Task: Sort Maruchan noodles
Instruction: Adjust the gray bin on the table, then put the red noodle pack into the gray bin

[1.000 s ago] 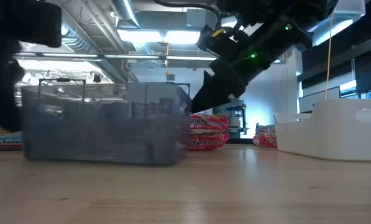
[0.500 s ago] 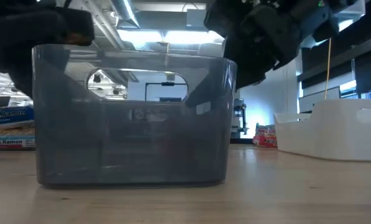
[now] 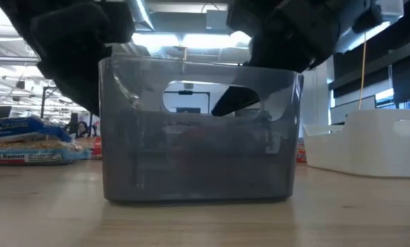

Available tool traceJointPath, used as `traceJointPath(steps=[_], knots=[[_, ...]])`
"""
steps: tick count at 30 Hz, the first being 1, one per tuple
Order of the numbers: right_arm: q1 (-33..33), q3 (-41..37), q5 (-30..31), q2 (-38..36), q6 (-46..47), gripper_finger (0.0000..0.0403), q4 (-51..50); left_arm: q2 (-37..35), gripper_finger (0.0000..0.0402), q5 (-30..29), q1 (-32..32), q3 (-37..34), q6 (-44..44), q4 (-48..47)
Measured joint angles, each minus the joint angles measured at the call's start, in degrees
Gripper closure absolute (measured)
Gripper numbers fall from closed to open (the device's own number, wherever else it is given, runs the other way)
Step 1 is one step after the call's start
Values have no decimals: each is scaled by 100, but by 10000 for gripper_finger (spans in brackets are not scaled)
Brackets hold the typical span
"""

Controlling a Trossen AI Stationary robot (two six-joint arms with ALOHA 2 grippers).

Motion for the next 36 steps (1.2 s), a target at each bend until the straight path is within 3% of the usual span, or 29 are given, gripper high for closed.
traceJointPath(steps=[4,8,11,15,19,22,26,36], knots=[[-4,364,-44,-442,289,166,-1200,-270,237,442,45,6,82,-381],[-228,454,213,-1021,439,166,-2347,-770,237,345,74,10,95,-915],[-742,371,218,-1472,534,166,-2597,-1179,237,300,302,-55,383,-1022],[-1753,241,-714,-1725,605,166,-2599,-1589,237,233,919,-285,832,-933],[-2800,219,-1861,-1683,604,166,-2582,-1903,237,435,1754,-675,1377,-337],[-3369,216,-2525,-1532,572,166,-2525,-1984,237,997,2369,-1095,1949,627],[-3774,220,-2722,-1297,405,166,-2448,-1887,237,1741,3013,-1574,2486,1786],[-4097,217,-3639,-356,796,166,-1981,-1079,237,2344,3626,-1883,3126,3531]])
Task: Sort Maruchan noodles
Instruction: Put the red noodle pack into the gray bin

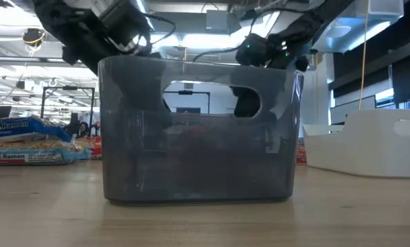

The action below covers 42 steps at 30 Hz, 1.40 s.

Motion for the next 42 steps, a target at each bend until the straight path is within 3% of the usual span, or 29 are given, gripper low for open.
traceJointPath(steps=[10,21,39,42], knots=[[-1,0,-524,458,642,166,660,796,237,-2,75,-6,349,580],[21,55,-1082,530,987,166,1351,961,237,176,155,-6,641,1094],[119,146,-1085,529,659,166,1628,946,236,509,69,-2,967,1490],[117,146,-1072,527,613,166,1623,946,236,331,67,-2,971,1447]])
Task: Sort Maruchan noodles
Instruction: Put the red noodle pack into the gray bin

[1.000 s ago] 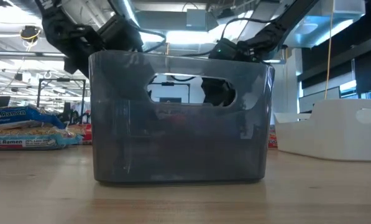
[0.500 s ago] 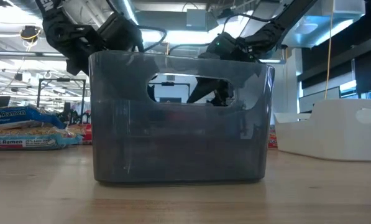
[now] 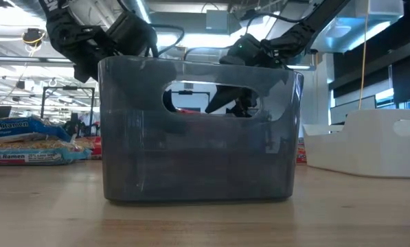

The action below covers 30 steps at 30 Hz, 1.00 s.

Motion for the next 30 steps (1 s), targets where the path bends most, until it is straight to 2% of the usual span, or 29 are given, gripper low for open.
traceJointPath(steps=[8,11,14,19,24,30], knots=[[11,4,502,-4,-101,166,-255,0,237,-180,7,4,-223,-25],[11,4,517,-7,-215,160,-405,0,237,-255,7,7,-258,-87],[11,9,623,-7,-263,138,-543,0,237,-263,21,8,-259,-142],[-21,11,1212,-9,-307,87,-879,0,237,-269,32,9,-260,-337],[-166,11,1119,-9,-365,57,-1008,0,237,-138,28,10,-262,-385],[-220,11,759,-9,-367,61,-970,0,237,22,26,9,-260,-385]])
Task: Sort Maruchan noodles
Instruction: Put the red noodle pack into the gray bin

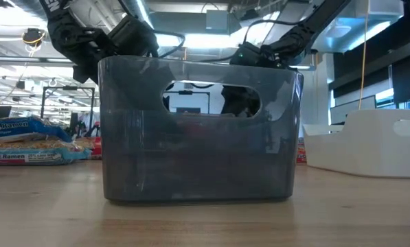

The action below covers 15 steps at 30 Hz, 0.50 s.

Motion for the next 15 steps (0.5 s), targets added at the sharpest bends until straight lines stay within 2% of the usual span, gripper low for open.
traceJointPath(steps=[5,15], knots=[[208,-5,-11,96,-10,70,157,20,237,-230,0,0,132,18],[506,27,-527,39,-12,72,594,20,237,-132,13,-7,175,72]])
